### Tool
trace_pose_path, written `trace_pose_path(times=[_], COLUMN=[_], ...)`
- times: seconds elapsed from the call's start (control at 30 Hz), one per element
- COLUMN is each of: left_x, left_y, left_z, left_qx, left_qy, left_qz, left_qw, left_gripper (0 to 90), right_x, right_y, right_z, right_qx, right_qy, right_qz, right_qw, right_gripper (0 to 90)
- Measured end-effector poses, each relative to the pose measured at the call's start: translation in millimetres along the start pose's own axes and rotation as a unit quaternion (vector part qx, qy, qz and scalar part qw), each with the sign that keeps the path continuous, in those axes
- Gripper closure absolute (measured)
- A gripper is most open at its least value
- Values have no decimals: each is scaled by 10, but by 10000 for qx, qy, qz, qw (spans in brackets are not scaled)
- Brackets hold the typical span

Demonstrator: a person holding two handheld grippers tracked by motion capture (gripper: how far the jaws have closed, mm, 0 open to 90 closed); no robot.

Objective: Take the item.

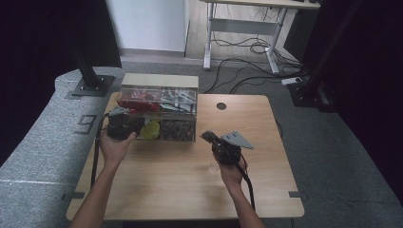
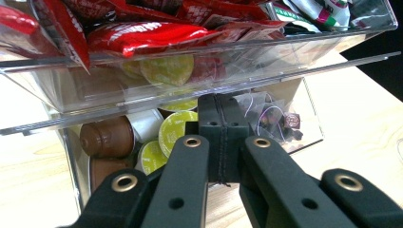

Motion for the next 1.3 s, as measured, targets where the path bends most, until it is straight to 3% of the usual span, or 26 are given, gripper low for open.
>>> trace_pose_path(times=[0.53, 1.3], left_x=[0, 7], left_y=[10, 24], left_z=[4, 15], left_qx=[20, 29], left_qy=[-10, -20], left_qz=[-29, -28], left_qw=[10000, 10000], left_gripper=[900, 900], right_x=[-189, -349], right_y=[75, 102], right_z=[122, 372], right_qx=[-17, -48], right_qy=[10, -182], right_qz=[45, 63], right_qw=[10000, 9998], right_gripper=[890, 890])
Point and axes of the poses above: each handheld gripper's, and its own axes: x roughly forward along the jaws, z roughly out of its underside, y roughly to its right, the point moved 2 cm from there along x, roughly forward along the jaws, and after that the axes turned 11 degrees about -x, right-handed, at the moved point
